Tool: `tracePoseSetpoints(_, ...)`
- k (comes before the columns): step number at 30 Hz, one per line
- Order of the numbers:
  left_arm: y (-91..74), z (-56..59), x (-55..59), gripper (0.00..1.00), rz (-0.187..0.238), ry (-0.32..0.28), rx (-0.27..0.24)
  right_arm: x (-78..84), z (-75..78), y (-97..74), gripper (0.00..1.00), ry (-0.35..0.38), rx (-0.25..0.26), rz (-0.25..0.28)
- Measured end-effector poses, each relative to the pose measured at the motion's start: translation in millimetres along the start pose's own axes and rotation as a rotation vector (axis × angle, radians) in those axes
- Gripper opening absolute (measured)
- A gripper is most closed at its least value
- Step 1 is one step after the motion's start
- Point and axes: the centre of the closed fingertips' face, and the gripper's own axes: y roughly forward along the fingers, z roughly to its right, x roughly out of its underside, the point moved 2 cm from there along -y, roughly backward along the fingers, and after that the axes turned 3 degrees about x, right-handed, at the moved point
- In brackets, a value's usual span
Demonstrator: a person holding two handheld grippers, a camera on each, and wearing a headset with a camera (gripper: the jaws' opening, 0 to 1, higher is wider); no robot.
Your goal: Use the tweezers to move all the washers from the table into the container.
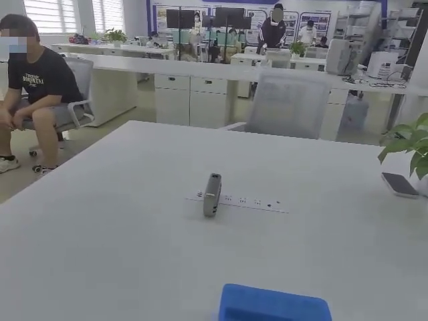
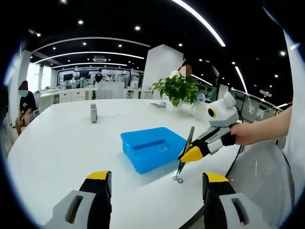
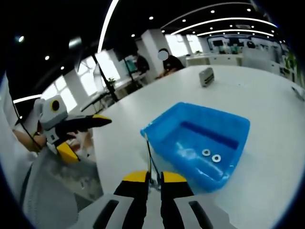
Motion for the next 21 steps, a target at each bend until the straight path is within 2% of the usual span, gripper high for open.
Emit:
tracePoseSetpoints(4, -0.2, 0.0, 0.2, 0.79, -0.001, 0.001, 0.001, 0.6, -6.0, 1.5, 0.06, -0.026, -0.004, -0.011)
tracePoseSetpoints(6, -0.3, -0.2, 0.3, 0.79, -0.002, 0.001, 0.000, 0.7, -8.4, 1.6, 0.06, -0.064, 0.001, -0.020)
tracePoseSetpoints(11, -0.4, 0.2, 0.1, 0.79, -0.002, 0.002, 0.001, 2.7, -16.0, 0.5, 0.06, -0.199, 0.004, -0.052)
tracePoseSetpoints(16, -0.4, 1.0, 0.5, 0.79, -0.004, 0.004, 0.004, 5.1, -16.3, 2.6, 0.06, -0.325, 0.013, -0.085)
tracePoseSetpoints(21, -0.2, 1.5, 0.6, 0.79, -0.006, 0.006, 0.007, 6.3, -17.0, 5.7, 0.05, -0.360, 0.017, -0.089)
